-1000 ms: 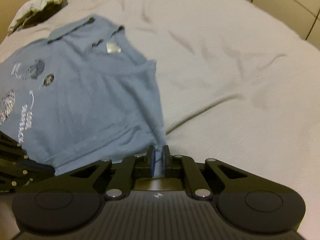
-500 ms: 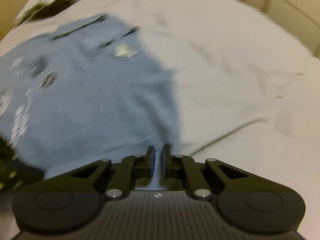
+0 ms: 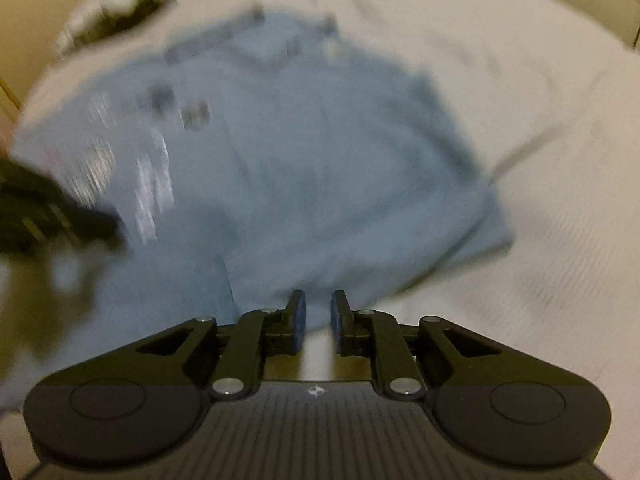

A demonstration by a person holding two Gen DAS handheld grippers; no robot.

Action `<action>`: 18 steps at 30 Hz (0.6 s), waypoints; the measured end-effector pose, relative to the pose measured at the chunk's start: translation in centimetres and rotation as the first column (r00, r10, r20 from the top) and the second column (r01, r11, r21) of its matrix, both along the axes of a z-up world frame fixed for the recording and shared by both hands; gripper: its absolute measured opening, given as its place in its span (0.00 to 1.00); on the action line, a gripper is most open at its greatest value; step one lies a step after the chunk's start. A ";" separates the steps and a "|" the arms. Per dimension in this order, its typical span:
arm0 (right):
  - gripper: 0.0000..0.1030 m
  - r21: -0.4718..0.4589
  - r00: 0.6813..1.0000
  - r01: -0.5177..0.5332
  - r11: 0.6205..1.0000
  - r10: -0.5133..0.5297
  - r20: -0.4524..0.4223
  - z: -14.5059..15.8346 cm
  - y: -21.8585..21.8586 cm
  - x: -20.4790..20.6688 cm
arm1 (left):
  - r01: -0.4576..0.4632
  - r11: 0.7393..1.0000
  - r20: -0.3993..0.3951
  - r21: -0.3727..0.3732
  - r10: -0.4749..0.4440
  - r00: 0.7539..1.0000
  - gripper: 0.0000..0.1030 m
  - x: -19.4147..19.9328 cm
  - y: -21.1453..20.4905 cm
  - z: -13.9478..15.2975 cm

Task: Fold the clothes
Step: 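Move both open grippers to the shirt hem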

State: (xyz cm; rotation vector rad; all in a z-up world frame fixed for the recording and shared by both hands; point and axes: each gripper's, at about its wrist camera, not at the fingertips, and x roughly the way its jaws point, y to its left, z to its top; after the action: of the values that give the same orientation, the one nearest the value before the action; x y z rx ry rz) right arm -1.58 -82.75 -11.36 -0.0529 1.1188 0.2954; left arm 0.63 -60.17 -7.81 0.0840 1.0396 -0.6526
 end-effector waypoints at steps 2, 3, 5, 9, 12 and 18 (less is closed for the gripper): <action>0.16 -0.006 0.999 0.041 0.999 -0.041 -0.015 -0.1 0.4 -0.9 | 0.009 1.000 0.008 0.006 -0.009 1.000 0.08 -0.1 1.1 0.5; 0.16 0.001 0.998 0.065 0.998 -0.065 -0.009 0.6 0.5 -1.5 | 0.015 1.000 0.010 0.007 -0.015 1.000 0.08 -0.1 1.8 0.8; 0.17 -0.004 0.994 0.105 0.994 -0.105 -0.004 2.2 0.7 -3.1 | 0.031 1.000 0.011 0.005 -0.031 0.999 0.11 -0.2 3.0 1.4; 0.21 -0.011 0.980 0.200 0.980 -0.200 -0.019 4.8 2.1 -6.2 | 0.106 0.994 0.026 0.013 -0.106 0.994 0.16 -0.2 5.7 2.8; 0.27 -0.024 0.963 0.268 0.963 -0.268 -0.033 6.6 4.3 -8.6 | 0.178 0.983 0.051 0.034 -0.180 0.982 0.21 -0.1 8.0 3.9; 0.37 -0.023 0.932 0.357 0.934 -0.357 -0.058 9.4 10.3 -12.1 | 0.286 0.952 0.116 0.109 -0.298 0.948 0.33 0.9 14.1 6.9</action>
State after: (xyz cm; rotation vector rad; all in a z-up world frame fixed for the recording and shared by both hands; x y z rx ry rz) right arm -13.67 -72.44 -2.00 0.1498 1.1675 -0.0366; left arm 1.56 -46.11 -0.92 0.3622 0.9372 -0.8567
